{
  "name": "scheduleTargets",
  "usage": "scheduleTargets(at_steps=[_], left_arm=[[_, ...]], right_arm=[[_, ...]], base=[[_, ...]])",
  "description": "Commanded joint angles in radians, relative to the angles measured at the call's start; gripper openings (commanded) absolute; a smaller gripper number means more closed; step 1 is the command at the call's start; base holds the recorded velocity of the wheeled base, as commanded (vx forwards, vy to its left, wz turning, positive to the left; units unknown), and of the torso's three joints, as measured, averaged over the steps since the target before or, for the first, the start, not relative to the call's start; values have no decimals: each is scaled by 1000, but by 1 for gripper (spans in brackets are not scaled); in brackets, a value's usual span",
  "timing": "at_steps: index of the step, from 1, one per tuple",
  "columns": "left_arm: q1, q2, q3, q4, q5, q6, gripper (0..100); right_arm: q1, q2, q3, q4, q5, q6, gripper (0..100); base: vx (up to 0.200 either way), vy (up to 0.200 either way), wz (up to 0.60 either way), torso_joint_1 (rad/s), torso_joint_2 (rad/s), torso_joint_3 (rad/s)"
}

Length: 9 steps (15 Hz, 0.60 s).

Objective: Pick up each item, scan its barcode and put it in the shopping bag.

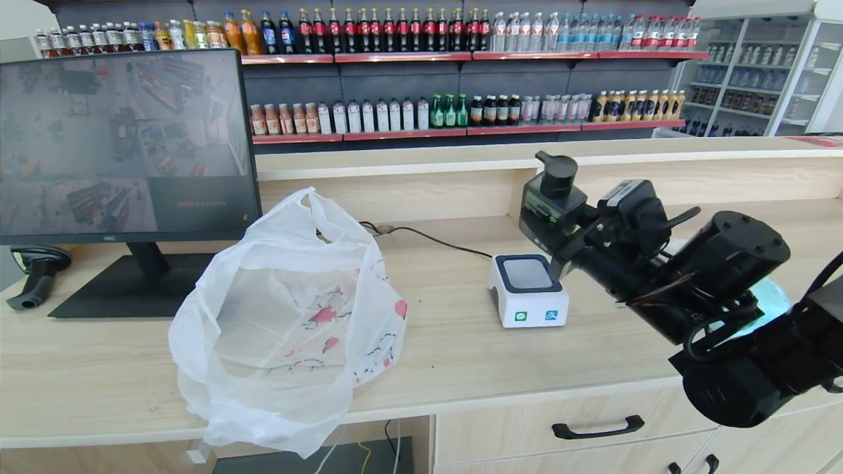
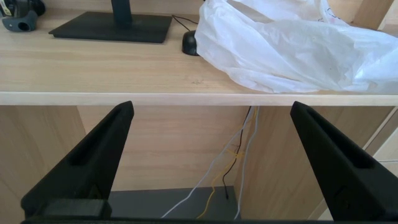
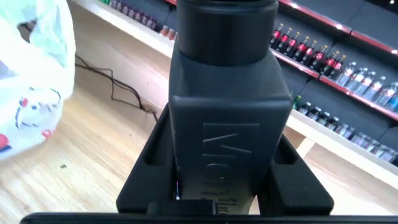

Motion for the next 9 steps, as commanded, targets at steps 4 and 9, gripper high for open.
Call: scheduleTargets(at_steps=[4, 9], left_arm=[[0, 0, 0, 0, 0, 0, 100], [0, 0, 0, 0, 0, -1, 100]], right_arm=[[67, -176, 161, -2, -207, 262, 0], [56, -233, 316, -2, -325, 412, 0]], base=[[0, 0, 0, 0, 0, 0], [0, 0, 0, 0, 0, 0]])
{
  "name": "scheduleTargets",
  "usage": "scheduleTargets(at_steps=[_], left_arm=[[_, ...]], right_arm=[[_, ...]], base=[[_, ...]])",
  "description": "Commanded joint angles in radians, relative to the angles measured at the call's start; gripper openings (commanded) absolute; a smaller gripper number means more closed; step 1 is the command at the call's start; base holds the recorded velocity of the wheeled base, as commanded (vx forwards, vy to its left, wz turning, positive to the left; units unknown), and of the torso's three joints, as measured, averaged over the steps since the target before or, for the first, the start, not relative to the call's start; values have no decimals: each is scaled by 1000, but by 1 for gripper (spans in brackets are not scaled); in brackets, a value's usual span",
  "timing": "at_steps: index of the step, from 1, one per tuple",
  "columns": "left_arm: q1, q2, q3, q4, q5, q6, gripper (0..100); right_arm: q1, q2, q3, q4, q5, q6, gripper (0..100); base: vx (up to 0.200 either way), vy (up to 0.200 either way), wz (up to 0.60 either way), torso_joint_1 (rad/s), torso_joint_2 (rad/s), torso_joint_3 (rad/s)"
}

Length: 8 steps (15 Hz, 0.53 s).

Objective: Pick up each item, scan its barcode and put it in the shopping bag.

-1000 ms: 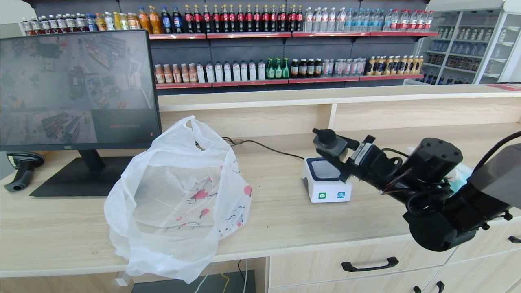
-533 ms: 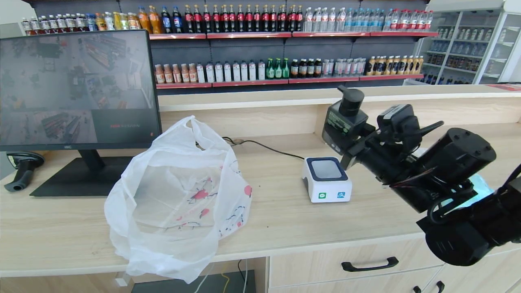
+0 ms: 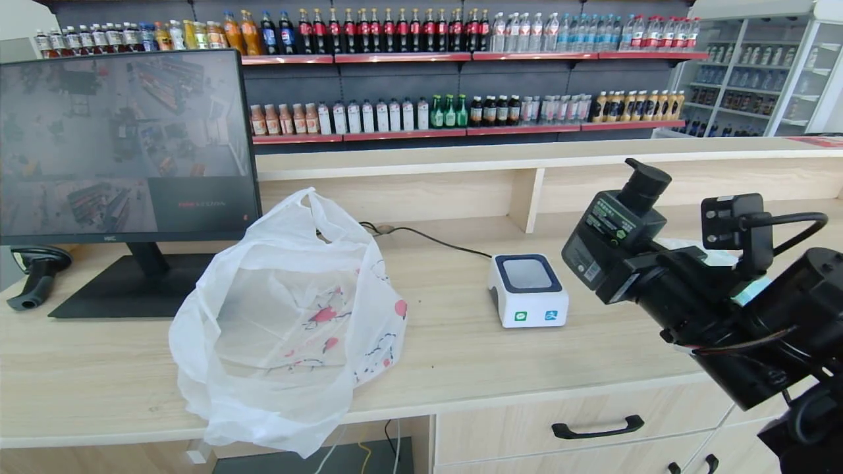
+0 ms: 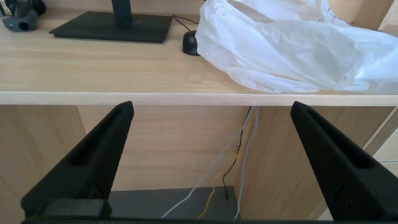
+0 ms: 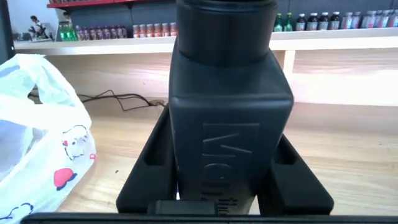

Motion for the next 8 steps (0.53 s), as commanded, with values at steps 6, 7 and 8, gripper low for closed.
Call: scheduleTargets(at_steps=[6, 7, 8], left_arm=[[-2, 0, 0, 0, 0, 1, 100], [-2, 0, 0, 0, 0, 1, 100], [-2, 0, 0, 0, 0, 1, 100]], right_arm=[[-5, -31, 54, -2, -78, 31, 0], [-5, -36, 53, -2, -78, 31, 0], [-5, -43, 54, -2, -78, 31, 0]], base=[[-100, 0, 0, 3, -1, 1], [-200, 0, 0, 12, 2, 7], [-200, 0, 0, -12, -2, 2]])
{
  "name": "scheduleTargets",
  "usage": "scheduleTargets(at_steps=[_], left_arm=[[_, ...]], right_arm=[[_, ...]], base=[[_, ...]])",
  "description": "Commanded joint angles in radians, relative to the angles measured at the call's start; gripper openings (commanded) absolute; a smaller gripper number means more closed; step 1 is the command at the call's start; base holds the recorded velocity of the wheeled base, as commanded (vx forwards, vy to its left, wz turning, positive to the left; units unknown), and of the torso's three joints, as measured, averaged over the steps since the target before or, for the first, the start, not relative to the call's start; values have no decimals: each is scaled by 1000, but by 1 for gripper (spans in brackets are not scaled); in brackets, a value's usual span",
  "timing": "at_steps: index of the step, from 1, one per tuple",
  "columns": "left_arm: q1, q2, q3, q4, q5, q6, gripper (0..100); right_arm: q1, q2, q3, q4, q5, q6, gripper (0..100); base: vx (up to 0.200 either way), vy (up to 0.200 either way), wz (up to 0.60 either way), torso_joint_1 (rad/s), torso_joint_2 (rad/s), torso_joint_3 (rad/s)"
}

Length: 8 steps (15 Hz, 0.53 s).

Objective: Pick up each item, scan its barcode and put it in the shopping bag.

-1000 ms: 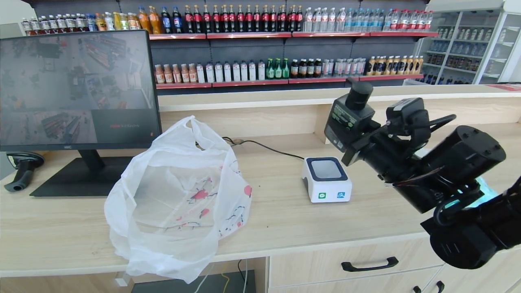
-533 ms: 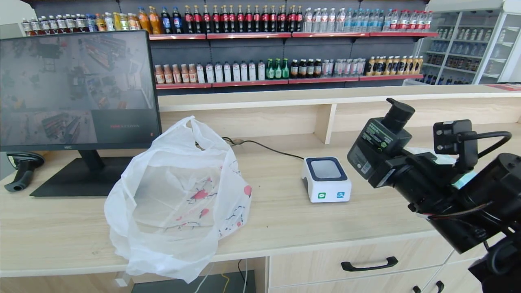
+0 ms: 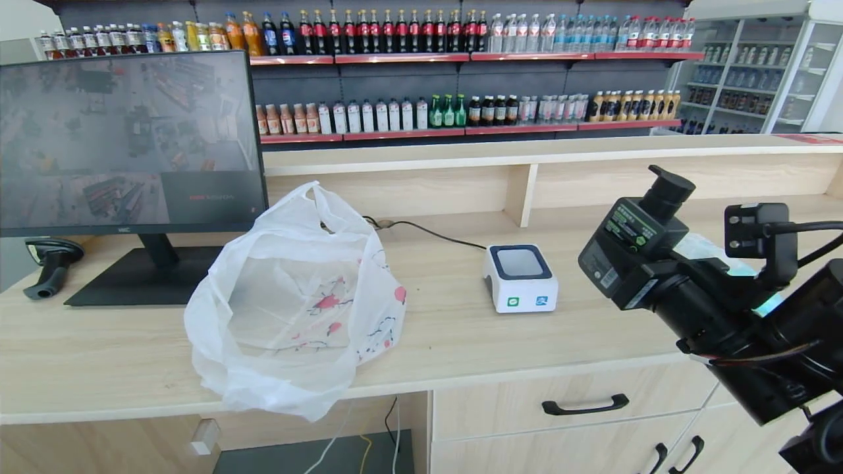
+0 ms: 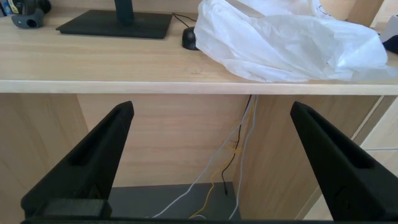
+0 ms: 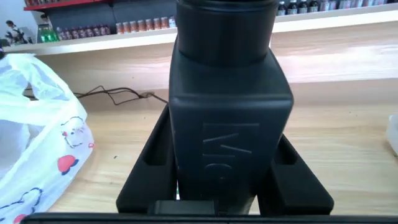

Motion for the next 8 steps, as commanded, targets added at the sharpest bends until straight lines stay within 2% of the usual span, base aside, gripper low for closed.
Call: scheduleTargets(at_steps=[1, 4, 8], left_arm=[[2, 0, 0, 0, 0, 0, 100], [2, 0, 0, 0, 0, 0, 100], [2, 0, 0, 0, 0, -2, 100]], right_arm=[[-2, -13, -1, 1, 1, 1, 0], [-4, -29, 7, 1, 1, 1, 0], [5, -29, -10, 1, 1, 5, 0]], base=[[0, 0, 0, 0, 0, 0], [0, 0, 0, 0, 0, 0], [0, 200, 0, 7, -4, 2]])
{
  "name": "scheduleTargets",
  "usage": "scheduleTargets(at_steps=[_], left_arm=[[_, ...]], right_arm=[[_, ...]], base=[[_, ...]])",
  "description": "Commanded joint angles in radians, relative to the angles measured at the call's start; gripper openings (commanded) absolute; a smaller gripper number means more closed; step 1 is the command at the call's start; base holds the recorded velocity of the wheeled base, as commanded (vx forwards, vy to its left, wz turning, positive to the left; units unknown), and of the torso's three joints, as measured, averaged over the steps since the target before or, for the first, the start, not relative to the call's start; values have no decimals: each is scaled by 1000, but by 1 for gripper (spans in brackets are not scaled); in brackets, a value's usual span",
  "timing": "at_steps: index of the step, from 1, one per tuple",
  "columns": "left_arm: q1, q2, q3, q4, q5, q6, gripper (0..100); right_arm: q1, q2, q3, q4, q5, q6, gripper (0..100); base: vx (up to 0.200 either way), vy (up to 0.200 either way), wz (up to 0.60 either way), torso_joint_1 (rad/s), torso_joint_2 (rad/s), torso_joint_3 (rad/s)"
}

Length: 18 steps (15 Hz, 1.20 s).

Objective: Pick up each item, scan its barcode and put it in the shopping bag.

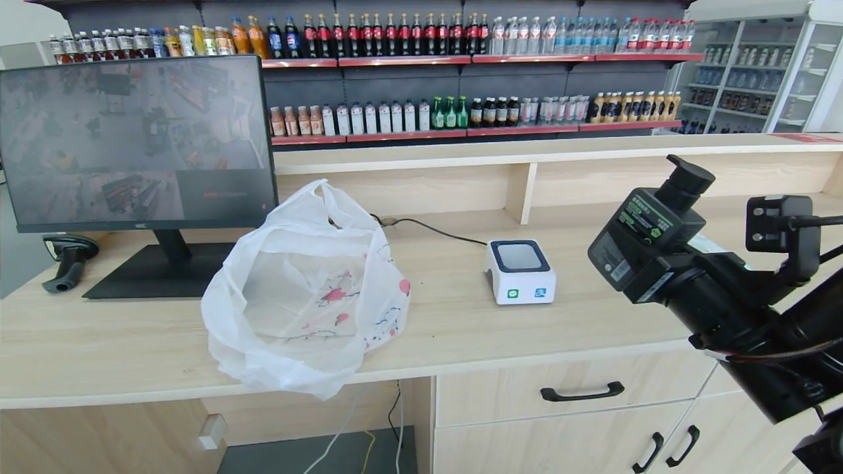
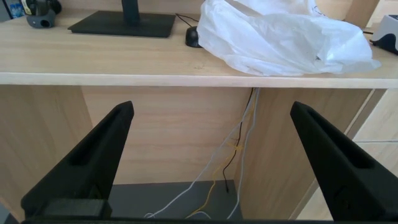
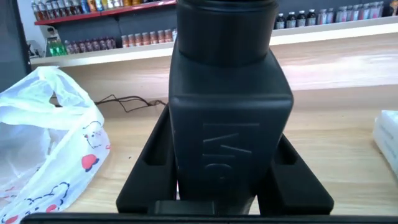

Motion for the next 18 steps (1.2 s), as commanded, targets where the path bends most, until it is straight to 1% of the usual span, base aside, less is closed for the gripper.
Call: scheduleTargets(at_steps=[1, 4, 9, 18], left_arm=[[0, 0, 0, 1, 0, 0, 100], [-2, 0, 0, 1, 0, 1, 100], [-2, 0, 0, 1, 0, 1, 100], [-2, 0, 0, 1, 0, 3, 100]], right_arm=[[19, 1, -13, 0, 3, 0, 0], [24, 1, -12, 0, 1, 0, 0], [24, 9, -15, 0, 1, 0, 0], [24, 9, -6, 0, 1, 0, 0]], base=[[0, 200, 0, 2, 2, -2], [0, 200, 0, 7, 6, 2], [0, 0, 0, 0, 0, 0], [0, 0, 600, 3, 3, 2]])
